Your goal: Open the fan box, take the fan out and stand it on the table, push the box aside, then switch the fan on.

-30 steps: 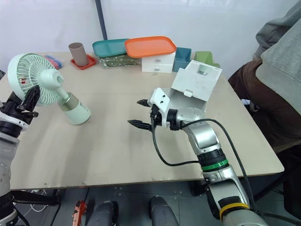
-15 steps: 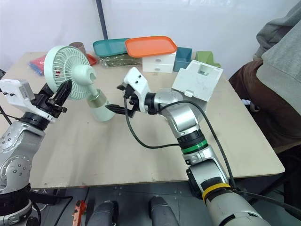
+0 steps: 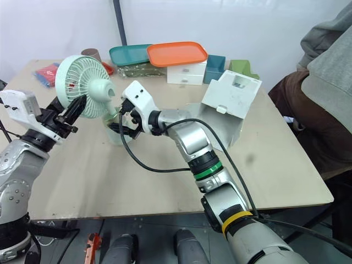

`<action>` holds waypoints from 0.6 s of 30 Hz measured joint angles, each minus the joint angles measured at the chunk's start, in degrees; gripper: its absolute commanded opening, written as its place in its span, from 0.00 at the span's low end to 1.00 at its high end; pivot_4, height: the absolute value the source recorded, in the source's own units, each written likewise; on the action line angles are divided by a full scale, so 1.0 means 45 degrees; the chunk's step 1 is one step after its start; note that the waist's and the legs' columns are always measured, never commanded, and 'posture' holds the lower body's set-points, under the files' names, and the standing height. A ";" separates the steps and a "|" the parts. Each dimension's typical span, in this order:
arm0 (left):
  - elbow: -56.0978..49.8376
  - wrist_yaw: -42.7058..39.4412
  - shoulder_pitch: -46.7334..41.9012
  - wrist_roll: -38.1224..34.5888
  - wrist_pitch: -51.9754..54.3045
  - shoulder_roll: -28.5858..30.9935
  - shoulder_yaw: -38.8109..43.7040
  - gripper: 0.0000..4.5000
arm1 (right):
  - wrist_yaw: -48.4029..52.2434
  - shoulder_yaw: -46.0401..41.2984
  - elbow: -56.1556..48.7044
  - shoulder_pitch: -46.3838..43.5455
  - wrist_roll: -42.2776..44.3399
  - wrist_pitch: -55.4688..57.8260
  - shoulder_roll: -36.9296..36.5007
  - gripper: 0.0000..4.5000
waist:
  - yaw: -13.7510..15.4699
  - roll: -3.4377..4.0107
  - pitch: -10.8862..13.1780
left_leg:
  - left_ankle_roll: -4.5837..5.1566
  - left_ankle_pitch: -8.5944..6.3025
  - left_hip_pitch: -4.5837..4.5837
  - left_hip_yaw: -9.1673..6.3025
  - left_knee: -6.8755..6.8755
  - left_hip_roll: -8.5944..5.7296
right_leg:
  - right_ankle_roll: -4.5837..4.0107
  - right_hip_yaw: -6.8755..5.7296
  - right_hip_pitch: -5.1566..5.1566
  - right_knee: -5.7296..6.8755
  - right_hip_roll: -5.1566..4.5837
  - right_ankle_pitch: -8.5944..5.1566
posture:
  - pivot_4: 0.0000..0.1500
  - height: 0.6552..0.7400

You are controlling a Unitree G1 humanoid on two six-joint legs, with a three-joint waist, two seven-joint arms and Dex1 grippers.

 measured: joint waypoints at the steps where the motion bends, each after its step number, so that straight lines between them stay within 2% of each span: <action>1: 0.0044 0.0000 -0.0164 -0.0079 0.0134 0.0128 -0.0002 0.43 | -0.0046 0.0000 0.0063 -0.0079 -0.0012 0.0008 0.0108 1.00 | 0.0000 0.0000 0.0000 | 0.0000 0.0000 -0.0003 -0.0010 0.0001 0.0000 | 0.0000 -0.0008 0.0000 0.0000 0.0000 0.0000 | 1.00 1.00; 18: 0.0091 -0.0367 0.0087 -0.0418 0.0531 0.0516 0.0426 0.43 | -0.1257 -0.0486 0.2382 -0.1143 -0.0224 -0.0521 0.1455 1.00 | -0.0007 0.0003 0.0002 | -0.0003 -0.0002 -0.0029 -0.0074 -0.0003 -0.0001 | -0.0030 -0.0069 -0.0001 -0.0002 -0.0002 -0.0010 | 1.00 1.00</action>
